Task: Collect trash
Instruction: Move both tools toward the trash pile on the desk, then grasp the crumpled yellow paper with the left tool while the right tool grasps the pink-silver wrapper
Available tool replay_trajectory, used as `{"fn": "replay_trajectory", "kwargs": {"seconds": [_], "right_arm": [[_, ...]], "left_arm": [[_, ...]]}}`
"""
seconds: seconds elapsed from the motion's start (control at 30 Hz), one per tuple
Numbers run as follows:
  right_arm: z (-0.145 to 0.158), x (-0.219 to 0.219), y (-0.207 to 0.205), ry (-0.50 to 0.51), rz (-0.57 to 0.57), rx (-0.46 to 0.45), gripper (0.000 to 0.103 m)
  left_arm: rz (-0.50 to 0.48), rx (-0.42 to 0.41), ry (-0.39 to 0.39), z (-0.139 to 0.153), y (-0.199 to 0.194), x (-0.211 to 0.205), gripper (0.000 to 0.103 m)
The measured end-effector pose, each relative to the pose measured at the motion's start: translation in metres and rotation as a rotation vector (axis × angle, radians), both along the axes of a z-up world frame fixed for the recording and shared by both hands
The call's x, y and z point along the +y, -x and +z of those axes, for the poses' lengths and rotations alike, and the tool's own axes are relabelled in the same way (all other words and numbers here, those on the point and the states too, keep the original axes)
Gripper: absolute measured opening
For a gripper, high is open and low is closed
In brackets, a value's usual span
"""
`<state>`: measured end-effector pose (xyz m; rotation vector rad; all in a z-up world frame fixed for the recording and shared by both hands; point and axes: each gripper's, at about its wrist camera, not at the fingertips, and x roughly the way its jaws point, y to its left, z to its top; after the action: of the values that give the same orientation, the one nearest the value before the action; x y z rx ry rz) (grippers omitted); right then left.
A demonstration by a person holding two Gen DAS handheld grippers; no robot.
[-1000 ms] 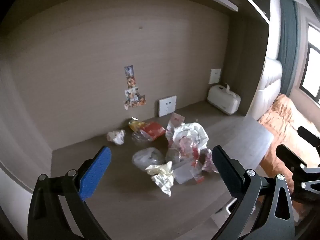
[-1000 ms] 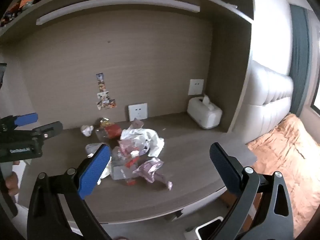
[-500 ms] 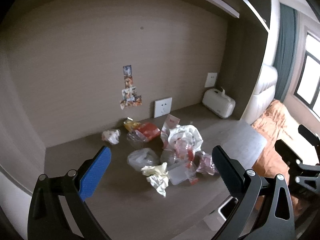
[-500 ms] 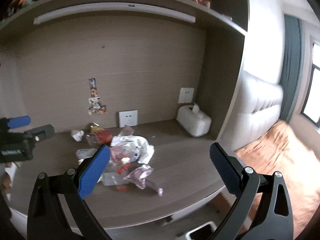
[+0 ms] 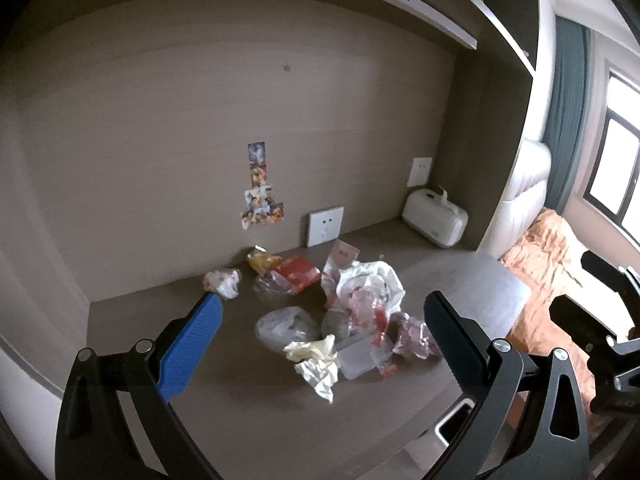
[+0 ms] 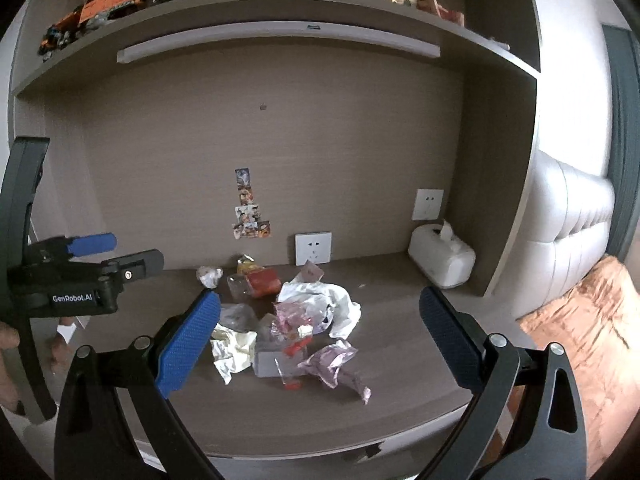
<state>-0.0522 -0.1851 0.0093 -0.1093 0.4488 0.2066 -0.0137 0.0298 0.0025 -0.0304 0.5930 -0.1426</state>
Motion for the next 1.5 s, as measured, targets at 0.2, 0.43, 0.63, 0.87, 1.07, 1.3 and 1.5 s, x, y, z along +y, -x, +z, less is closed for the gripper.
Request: {"fn": "replay_trajectory", "kwargs": {"seconds": [0.2, 0.43, 0.63, 0.87, 1.07, 1.3, 1.5], "right_arm": [[-0.004, 0.003, -0.001, 0.042, -0.008, -0.007, 0.099], [-0.005, 0.003, -0.004, 0.041, -0.011, -0.005, 0.099], [-0.006, 0.003, -0.005, 0.045, -0.02, -0.017, 0.099], [-0.036, 0.001, -0.029, 0.0, 0.001, 0.092, 0.099], [-0.066, 0.005, -0.046, 0.044, -0.055, 0.128, 0.099], [-0.104, 0.01, -0.074, 0.049, -0.035, 0.194, 0.099], [-0.138, 0.006, -0.096, 0.046, -0.049, 0.265, 0.099]], "left_arm": [[-0.018, 0.003, -0.012, -0.003, 0.002, -0.007, 0.099], [-0.012, -0.001, -0.027, 0.0, -0.008, -0.001, 0.099], [-0.005, -0.004, -0.035, -0.001, -0.011, -0.002, 0.099], [-0.009, 0.059, -0.023, -0.032, -0.024, 0.004, 0.099], [-0.016, 0.094, -0.101, -0.066, -0.031, 0.004, 0.099], [-0.078, 0.175, -0.078, -0.109, -0.053, 0.004, 0.099], [-0.104, 0.221, -0.1, -0.138, -0.072, -0.006, 0.098]]}}
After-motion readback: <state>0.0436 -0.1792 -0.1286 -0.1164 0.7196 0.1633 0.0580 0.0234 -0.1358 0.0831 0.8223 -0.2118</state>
